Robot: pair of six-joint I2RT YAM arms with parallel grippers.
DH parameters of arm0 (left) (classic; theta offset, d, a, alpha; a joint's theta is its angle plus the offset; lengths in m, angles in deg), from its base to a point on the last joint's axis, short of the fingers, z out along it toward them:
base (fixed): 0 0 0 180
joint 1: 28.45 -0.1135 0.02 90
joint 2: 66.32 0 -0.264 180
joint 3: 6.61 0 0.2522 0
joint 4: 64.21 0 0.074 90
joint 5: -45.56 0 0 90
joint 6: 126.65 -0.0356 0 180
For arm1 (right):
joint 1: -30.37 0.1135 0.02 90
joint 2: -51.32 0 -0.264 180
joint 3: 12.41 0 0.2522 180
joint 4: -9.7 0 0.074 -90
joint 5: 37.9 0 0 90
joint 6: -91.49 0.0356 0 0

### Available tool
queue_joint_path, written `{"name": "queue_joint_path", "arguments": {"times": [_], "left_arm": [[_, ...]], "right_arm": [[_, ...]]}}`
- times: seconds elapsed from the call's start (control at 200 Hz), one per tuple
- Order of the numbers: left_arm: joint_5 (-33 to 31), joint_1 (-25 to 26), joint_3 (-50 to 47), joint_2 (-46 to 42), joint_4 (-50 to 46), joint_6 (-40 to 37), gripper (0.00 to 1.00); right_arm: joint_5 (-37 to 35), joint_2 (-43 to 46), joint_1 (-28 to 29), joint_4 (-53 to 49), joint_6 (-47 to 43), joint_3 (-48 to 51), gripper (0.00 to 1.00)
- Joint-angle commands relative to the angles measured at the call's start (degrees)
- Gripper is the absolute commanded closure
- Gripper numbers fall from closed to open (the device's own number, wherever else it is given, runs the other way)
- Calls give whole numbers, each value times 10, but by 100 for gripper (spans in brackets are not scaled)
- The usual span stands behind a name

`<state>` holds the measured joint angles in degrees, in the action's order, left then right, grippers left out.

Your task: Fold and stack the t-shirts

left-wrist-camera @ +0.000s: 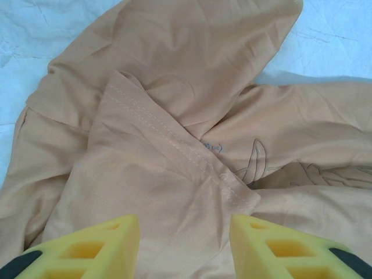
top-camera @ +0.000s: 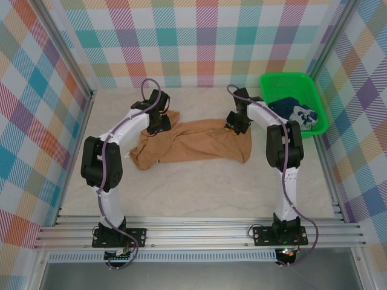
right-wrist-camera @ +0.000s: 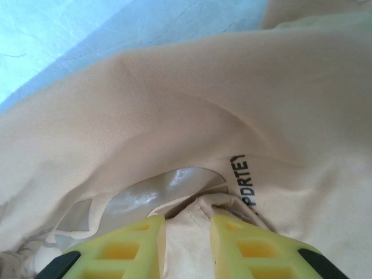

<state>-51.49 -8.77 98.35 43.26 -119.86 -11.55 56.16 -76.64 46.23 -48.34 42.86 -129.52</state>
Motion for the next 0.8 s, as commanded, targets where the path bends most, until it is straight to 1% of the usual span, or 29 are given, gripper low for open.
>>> {"name": "queue_joint_path", "arguments": {"times": [0.0, 0.1, 0.4, 0.5, 0.74, 0.795], "left_arm": [[3, -3, -10, -33, -11, 6, 55], [7, -3, -12, -38, -13, 7, 56], [15, -3, -20, -46, -13, 8, 56], [17, -3, -21, -46, -14, 8, 57], [18, -3, -25, -51, -12, 9, 58], [17, -3, -25, -51, -12, 9, 58]], "right_arm": [[-27, -17, 5, -39, -20, -14, 74], [-45, -16, 5, -45, -34, -15, 73], [-51, -43, 11, -53, -68, -53, 71], [-51, -50, 11, -57, -67, -61, 76], [-56, -50, 12, -69, -70, -64, 81], [-56, -48, 12, -68, -69, -62, 84]]}}
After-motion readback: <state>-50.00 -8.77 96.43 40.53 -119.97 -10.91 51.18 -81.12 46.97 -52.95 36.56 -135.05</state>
